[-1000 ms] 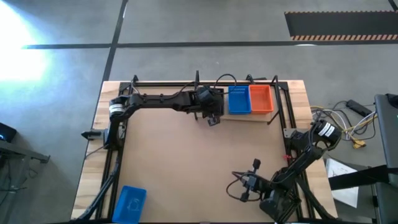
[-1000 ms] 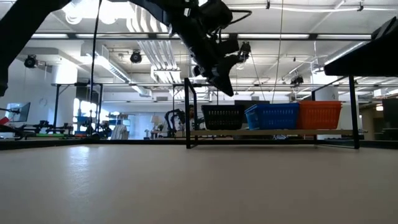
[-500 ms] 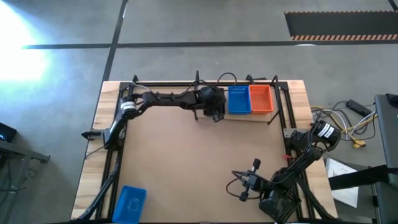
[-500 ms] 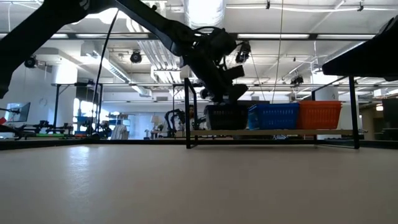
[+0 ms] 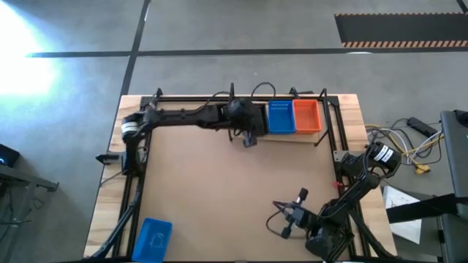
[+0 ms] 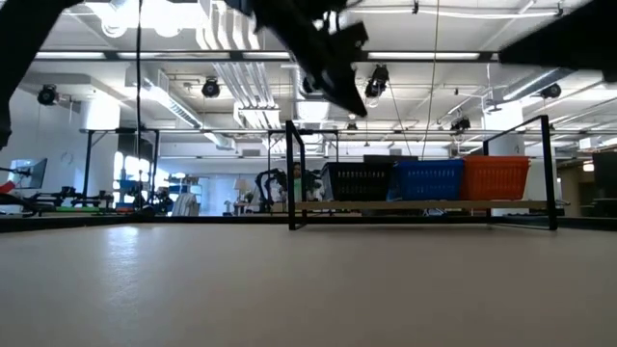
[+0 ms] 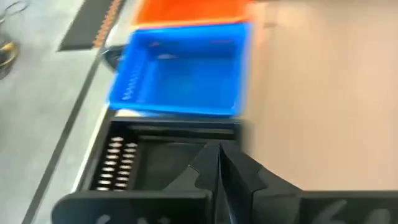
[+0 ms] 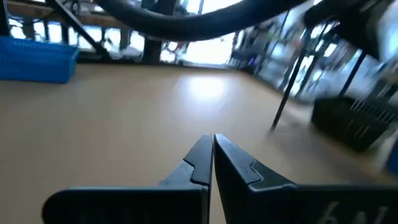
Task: Stack baskets on shelf by color
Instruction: Stack the black basket on top of the black basket on the shelf
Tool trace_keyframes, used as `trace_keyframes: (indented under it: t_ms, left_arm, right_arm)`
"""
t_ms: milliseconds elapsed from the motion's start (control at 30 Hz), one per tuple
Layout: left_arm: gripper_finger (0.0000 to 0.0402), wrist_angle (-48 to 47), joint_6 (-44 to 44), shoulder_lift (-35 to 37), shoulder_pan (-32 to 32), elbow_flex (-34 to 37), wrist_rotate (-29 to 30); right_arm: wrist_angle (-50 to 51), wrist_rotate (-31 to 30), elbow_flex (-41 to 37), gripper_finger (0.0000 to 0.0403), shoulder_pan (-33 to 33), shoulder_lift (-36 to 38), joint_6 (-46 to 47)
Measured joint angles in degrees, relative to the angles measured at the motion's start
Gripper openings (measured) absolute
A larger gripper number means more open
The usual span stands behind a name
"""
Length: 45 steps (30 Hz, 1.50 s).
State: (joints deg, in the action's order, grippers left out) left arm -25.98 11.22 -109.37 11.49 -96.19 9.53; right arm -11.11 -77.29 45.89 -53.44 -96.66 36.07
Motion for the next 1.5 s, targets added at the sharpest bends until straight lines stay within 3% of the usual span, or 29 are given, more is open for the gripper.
trace_keyframes:
  t_ms: [100, 200, 400, 467, 600, 700, 800, 933, 1133, 1300, 1500]
  left_arm:
    - [0.0000, -3.4, -0.4, 4.4, -4.9, 1.7, 0.1]
    - [0.0000, -0.6, -0.6, 8.7, -11.1, 7.1, 0.1]
    - [0.0000, 18.3, -3.8, 14.6, -24.2, 24.5, 3.2]
    - [0.0000, 27.1, -4.9, 15.4, -27.9, 30.4, 5.2]
    - [0.0000, 42.5, -5.7, 15.7, -33.5, 40.9, 9.5]
    - [0.0000, 53.4, -9.6, 15.7, -35.1, 47.5, 12.1]
    - [0.0000, 60.0, -13.0, 15.7, -35.2, 52.6, 12.5]
    - [0.0000, 63.5, -17.2, 15.7, -34.9, 56.1, 12.9]
    - [0.0000, 63.5, -18.4, 15.7, -34.8, 56.9, 14.0]
    - [0.0000, 64.4, -18.4, 15.7, -34.8, 56.9, 14.0]
    - [0.0000, 64.6, -17.9, 15.7, -34.6, 56.9, 14.2]
  right_arm:
    - [0.1, -4.6, 4.4, 0.0009, -1.2, 0.0, -9.4]
    - [0.1, -4.4, 9.1, 0.0009, -2.4, 0.1, -18.0]
    - [5.4, 10.8, 15.6, 0.0009, -3.7, 0.8, -18.2]
    - [13.5, 14.7, 19.2, 0.0009, -4.0, 2.2, -10.9]
    - [42.8, 22.9, 30.2, 0.0022, -4.2, 3.6, 13.6]
    - [63.6, 32.9, 37.3, 0.0045, -4.2, 1.9, 31.7]
    - [75.2, 44.2, 41.3, 0.0079, -4.4, 0.1, 44.6]
    - [75.6, 55.9, 42.0, 0.0135, -5.8, -1.7, 54.9]
    - [74.2, 66.7, 42.0, 0.0201, -8.6, -5.0, 65.5]
    - [75.5, 73.1, 42.0, 0.0209, -10.1, -7.9, 71.1]
    - [74.6, 73.2, 42.0, 0.0195, -10.2, -9.8, 71.4]
